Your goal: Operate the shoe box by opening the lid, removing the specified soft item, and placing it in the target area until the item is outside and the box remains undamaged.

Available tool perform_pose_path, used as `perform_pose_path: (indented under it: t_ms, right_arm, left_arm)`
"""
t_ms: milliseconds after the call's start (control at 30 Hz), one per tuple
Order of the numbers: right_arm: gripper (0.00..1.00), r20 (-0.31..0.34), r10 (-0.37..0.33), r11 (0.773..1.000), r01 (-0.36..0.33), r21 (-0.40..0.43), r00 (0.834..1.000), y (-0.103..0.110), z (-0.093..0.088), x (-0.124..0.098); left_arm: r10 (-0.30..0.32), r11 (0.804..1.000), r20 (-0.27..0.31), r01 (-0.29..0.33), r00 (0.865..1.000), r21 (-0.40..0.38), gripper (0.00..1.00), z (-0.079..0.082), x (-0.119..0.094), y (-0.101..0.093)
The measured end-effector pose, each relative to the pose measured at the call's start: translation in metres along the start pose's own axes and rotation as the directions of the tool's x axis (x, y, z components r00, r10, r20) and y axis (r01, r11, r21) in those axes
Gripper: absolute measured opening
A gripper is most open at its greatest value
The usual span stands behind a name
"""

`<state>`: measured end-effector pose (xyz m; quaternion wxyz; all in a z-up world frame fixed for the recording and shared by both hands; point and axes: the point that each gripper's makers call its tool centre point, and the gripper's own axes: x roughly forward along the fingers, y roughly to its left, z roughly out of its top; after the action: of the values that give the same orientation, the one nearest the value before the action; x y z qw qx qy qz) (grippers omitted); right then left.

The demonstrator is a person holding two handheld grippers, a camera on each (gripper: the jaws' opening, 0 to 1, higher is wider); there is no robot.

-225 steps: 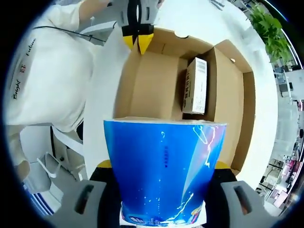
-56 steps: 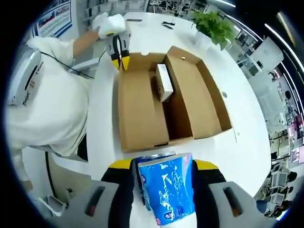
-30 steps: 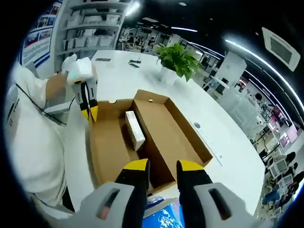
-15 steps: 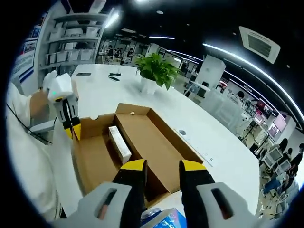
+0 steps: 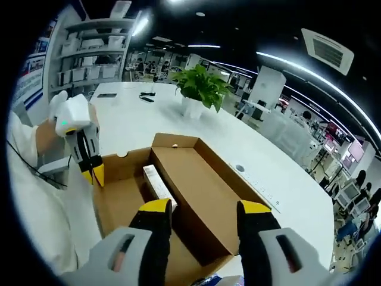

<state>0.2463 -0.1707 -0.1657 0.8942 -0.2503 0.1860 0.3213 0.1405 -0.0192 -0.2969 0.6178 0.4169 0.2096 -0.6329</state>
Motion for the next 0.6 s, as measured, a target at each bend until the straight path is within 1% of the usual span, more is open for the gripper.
perform_pose_path:
  t_ms: [67,167,200,233,267,333,367,400,467,500,533,567,600]
  right_arm:
    - [0.40,0.025,0.001,1.000,-0.002,0.022,1.000,0.001,0.004,-0.001]
    - [0.39,0.045,-0.014,1.000,0.013,0.010,0.999,-0.001,0.009,-0.001]
    - [0.34,0.044,-0.022,1.000,0.022,-0.012,0.999,-0.001,0.009,-0.001]
    - [0.30,0.032,-0.052,0.995,0.055,-0.085,0.998,-0.005,0.008,0.000]
    - [0.28,0.015,-0.095,0.986,0.096,-0.133,0.995,-0.008,0.005,0.000]
    - [0.33,-0.004,-0.097,0.983,0.095,-0.154,0.995,-0.004,0.001,0.004]
    - [0.36,0.001,-0.087,0.987,0.086,-0.134,0.996,0.000,0.001,0.008]
    - [0.36,0.001,-0.088,0.988,0.087,-0.127,0.996,0.001,0.001,0.009]
    - [0.34,0.023,-0.077,0.991,0.079,-0.104,0.997,0.005,0.005,0.011]
    - [0.34,0.046,-0.066,0.994,0.070,-0.089,0.997,0.008,0.009,0.012]
    - [0.35,0.063,-0.075,0.994,0.080,-0.072,0.995,0.008,0.012,0.012]
    - [0.35,0.087,-0.085,0.993,0.091,-0.069,0.993,0.007,0.018,0.012]
    - [0.33,0.097,-0.084,0.993,0.092,-0.073,0.992,0.007,0.021,0.012]
  left_arm:
    - [0.000,1.000,0.002,0.000,1.000,-0.001,0.04,0.000,0.000,0.000]
    - [-0.002,1.000,0.001,0.002,1.000,-0.004,0.04,0.000,0.000,0.001]
    - [-0.003,1.000,0.000,0.003,1.000,-0.003,0.04,0.000,0.000,0.000]
    - [-0.004,1.000,-0.001,0.004,1.000,-0.002,0.04,0.000,0.000,0.000]
    - [-0.004,1.000,-0.001,0.004,1.000,-0.004,0.04,0.000,0.000,0.000]
    - [-0.003,1.000,0.002,0.003,1.000,-0.006,0.04,0.000,0.000,0.000]
    - [-0.001,1.000,0.002,0.001,1.000,-0.008,0.04,0.000,0.000,0.000]
    - [0.002,1.000,0.000,-0.002,1.000,-0.024,0.04,0.000,0.000,0.000]
    - [0.001,1.000,0.001,-0.001,1.000,-0.013,0.04,0.000,0.000,-0.001]
    - [0.002,1.000,0.002,-0.001,1.000,-0.014,0.04,0.000,0.000,0.000]
    - [0.003,1.000,0.004,-0.003,1.000,-0.013,0.04,0.000,0.000,-0.001]
    - [0.003,1.000,0.006,-0.003,1.000,-0.012,0.04,0.000,0.000,-0.001]
    - [0.004,1.000,0.007,-0.004,1.000,-0.011,0.04,0.001,0.000,-0.001]
